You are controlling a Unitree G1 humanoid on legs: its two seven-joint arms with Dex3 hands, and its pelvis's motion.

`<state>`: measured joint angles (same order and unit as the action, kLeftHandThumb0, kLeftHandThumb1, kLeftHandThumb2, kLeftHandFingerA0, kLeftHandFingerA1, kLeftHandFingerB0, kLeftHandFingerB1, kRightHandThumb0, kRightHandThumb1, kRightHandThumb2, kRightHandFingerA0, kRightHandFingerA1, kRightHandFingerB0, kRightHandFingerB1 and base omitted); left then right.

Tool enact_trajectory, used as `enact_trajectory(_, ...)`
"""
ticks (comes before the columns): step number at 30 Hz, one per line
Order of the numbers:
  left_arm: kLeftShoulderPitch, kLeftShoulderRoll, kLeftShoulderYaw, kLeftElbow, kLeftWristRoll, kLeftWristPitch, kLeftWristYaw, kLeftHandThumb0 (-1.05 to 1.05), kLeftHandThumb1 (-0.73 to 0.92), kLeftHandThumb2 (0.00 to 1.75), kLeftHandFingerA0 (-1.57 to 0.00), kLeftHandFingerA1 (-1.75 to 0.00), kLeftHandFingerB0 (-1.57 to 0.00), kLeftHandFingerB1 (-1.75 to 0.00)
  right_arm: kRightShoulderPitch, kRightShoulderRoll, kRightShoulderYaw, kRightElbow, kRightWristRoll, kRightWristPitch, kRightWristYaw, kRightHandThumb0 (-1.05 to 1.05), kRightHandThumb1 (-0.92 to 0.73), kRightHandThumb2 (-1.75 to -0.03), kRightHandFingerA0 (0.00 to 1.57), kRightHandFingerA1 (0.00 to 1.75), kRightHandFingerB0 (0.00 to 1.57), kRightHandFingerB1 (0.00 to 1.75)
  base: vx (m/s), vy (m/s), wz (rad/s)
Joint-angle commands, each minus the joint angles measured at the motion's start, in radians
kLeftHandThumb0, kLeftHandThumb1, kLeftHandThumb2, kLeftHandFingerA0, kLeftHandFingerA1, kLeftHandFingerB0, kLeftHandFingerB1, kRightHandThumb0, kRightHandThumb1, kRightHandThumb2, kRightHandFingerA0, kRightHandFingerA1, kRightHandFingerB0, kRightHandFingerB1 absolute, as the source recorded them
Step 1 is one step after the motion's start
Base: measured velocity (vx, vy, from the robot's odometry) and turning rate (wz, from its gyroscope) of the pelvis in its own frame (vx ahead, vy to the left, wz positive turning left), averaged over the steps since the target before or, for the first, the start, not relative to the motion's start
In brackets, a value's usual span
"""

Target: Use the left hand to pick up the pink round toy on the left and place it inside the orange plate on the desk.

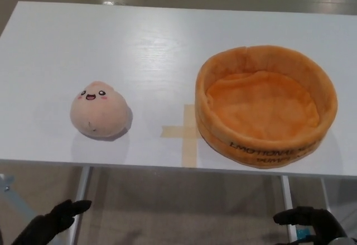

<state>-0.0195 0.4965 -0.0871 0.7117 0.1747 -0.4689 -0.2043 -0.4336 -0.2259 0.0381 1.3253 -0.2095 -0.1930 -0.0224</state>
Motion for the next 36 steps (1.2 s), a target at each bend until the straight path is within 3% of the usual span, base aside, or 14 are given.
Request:
enact_trajectory(1, 0.317, 0.258, -0.017, -0.616, -0.299, -0.034, -0.417, -0.3, 0.47, 0.63, -0.41, -0.4, -0.41, -0.39, 0.004, -0.014, 0.001, 0.004, -0.008, -0.008, 0.002, -0.14, -0.37, -0.61, 0.77, 0.76, 0.61, 0.63, 0.0, 0.0, 0.0)
enact_trajectory(6, 0.382, 0.346, 0.017, -0.775, -0.326, -0.075, -0.42, -0.25, 0.51, 0.56, -0.48, -0.38, -0.45, -0.35, 0.001, -0.014, 0.0, 0.004, -0.009, -0.005, 0.001, -0.14, -0.37, -0.61, 0.77, 0.76, 0.6, 0.62, 0.0, 0.0, 0.0)
enact_trajectory(8, 0.388, 0.371, 0.023, -0.811, -0.352, -0.081, -0.436, -0.3, 0.49, 0.64, -0.44, -0.43, -0.43, -0.4, 0.0, -0.014, -0.005, 0.003, -0.005, -0.007, 0.003, -0.14, -0.35, -0.62, 0.78, 0.77, 0.61, 0.64, 0.0, 0.0, 0.0)
enact_trajectory(9, 0.395, 0.393, 0.031, -0.844, -0.392, -0.093, -0.456, -0.24, 0.52, 0.56, -0.47, -0.4, -0.47, -0.36, -0.002, -0.013, -0.009, 0.003, -0.001, -0.002, 0.002, -0.14, -0.35, -0.61, 0.79, 0.77, 0.62, 0.63, 0.0, 0.0, 0.0)
enact_trajectory(14, 0.43, 0.474, 0.091, -0.966, -0.511, -0.085, -0.52, -0.27, 0.54, 0.56, -0.54, -0.44, -0.47, -0.37, -0.003, -0.016, -0.007, 0.004, -0.008, -0.002, -0.001, -0.13, -0.37, -0.59, 0.79, 0.76, 0.61, 0.62, 0.0, 0.0, 0.0)
enact_trajectory(15, 0.437, 0.489, 0.107, -0.99, -0.54, -0.088, -0.532, -0.27, 0.54, 0.56, -0.54, -0.44, -0.47, -0.37, -0.004, -0.017, -0.009, 0.005, -0.008, 0.0, 0.002, -0.13, -0.37, -0.59, 0.79, 0.76, 0.61, 0.62, 0.0, 0.0, 0.0)
enact_trajectory(16, 0.434, 0.49, 0.118, -1.009, -0.58, -0.096, -0.542, -0.29, 0.49, 0.64, -0.44, -0.45, -0.38, -0.41, -0.006, -0.017, -0.009, 0.005, -0.008, 0.002, 0.003, -0.13, -0.37, -0.6, 0.78, 0.76, 0.6, 0.62, 0.0, 0.0, 0.0)
enact_trajectory(19, 0.421, 0.481, 0.143, -1.051, -0.669, -0.113, -0.559, -0.26, 0.55, 0.56, -0.44, -0.4, -0.36, -0.34, -0.013, -0.018, -0.01, 0.005, -0.008, 0.016, 0.005, -0.13, -0.38, -0.6, 0.77, 0.75, 0.61, 0.62, 0.0, 0.0, 0.0)
enact_trajectory(24, 0.282, 0.38, 0.206, -1.129, -0.693, -0.127, -0.417, -0.2, 0.49, 0.57, -0.22, -0.37, -0.26, -0.31, -0.009, -0.018, -0.012, 0.004, -0.007, 0.004, 0.004, -0.12, -0.37, -0.6, 0.78, 0.77, 0.62, 0.63, 0.0, 0.0, 0.0)
enact_trajectory(25, 0.245, 0.364, 0.21, -1.13, -0.672, -0.111, -0.389, -0.17, 0.45, 0.56, -0.14, -0.36, -0.2, -0.3, -0.007, -0.016, -0.015, 0.004, -0.004, 0.003, 0.004, -0.07, -0.38, -0.59, 0.78, 0.75, 0.64, 0.61, 0.0, 0.0, 0.0)
enact_trajectory(27, 0.202, 0.345, 0.218, -1.134, -0.645, -0.085, -0.356, -0.17, 0.45, 0.56, -0.14, -0.36, -0.2, -0.3, -0.005, -0.014, -0.02, 0.004, 0.001, 0.001, 0.004, -0.07, -0.38, -0.59, 0.78, 0.75, 0.64, 0.61, 0.0, 0.0, 0.0)
enact_trajectory(29, 0.093, 0.318, 0.222, -1.12, -0.569, -0.042, -0.302, -0.19, 0.43, 0.61, -0.04, -0.2, -0.14, -0.33, -0.002, -0.014, -0.017, 0.004, -0.004, 0.0, 0.002, -0.12, -0.37, -0.61, 0.78, 0.77, 0.62, 0.63, 0.0, 0.0, 0.0)
enact_trajectory(33, -0.008, 0.289, 0.219, -1.102, -0.515, 0.026, -0.288, -0.17, 0.41, 0.63, -0.01, -0.2, -0.11, -0.34, 0.003, -0.015, -0.012, 0.004, -0.01, -0.002, 0.0, -0.13, -0.37, -0.61, 0.78, 0.77, 0.62, 0.63, 0.0, 0.0, 0.0)
enact_trajectory(36, -0.237, 0.256, 0.146, -0.951, -0.333, 0.126, -0.266, -0.06, 0.37, 0.64, 0.0, -0.12, -0.02, -0.18, 0.004, -0.018, -0.013, 0.003, -0.009, -0.003, 0.005, -0.13, -0.37, -0.6, 0.78, 0.77, 0.62, 0.63, 0.0, 0.0, 0.0)
